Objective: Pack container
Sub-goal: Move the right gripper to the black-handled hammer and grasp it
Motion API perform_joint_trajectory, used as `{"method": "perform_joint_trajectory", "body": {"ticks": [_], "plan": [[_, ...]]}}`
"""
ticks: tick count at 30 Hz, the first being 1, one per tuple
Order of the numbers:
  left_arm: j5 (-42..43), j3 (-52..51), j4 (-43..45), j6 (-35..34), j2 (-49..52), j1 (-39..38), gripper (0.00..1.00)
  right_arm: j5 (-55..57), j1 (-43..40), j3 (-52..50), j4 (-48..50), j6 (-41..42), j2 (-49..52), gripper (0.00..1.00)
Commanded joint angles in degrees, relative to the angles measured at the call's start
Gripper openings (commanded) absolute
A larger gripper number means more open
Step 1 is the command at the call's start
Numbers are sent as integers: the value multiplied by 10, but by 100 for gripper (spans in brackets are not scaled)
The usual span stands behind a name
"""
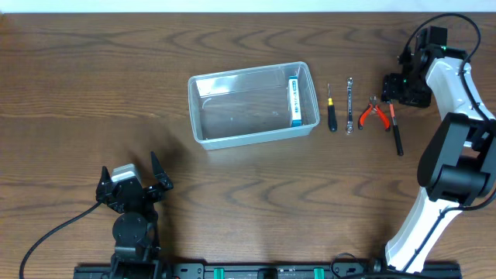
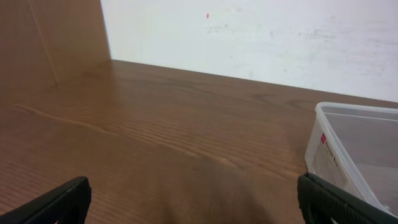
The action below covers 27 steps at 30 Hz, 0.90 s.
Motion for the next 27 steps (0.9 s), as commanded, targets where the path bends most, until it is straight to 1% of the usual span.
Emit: {"method": "perform_joint_trajectory", "body": {"ticks": [1,2,5,10,12,17,23,25,27], "plan": [[-9,-14,-15,1,-2,1,98,-9,0,-2,3,-12,25,68],[-9,-14,-15,1,-2,1,98,-10,0,-2,5,-12,29,63],[-10,-14,-15,1,-2,1,98,-9,0,-2,10,-5,39,55],[-10,-14,-15,1,-2,1,98,-9,0,-2,18,3,51,54],[-9,-14,-15,1,-2,1,98,-9,1,-2,20,7,57,50],[-10,-14,-15,1,-2,1,98,-10,0,-2,22,23,65,26],[-10,-14,-15,1,-2,1,98,-9,0,2,17,23,56,11],[-9,-14,-15,1,-2,1,98,-4,0,7,13,23,45,5],[-9,-14,-15,1,-2,1,98,3,0,19,2,23,25,3]]}}
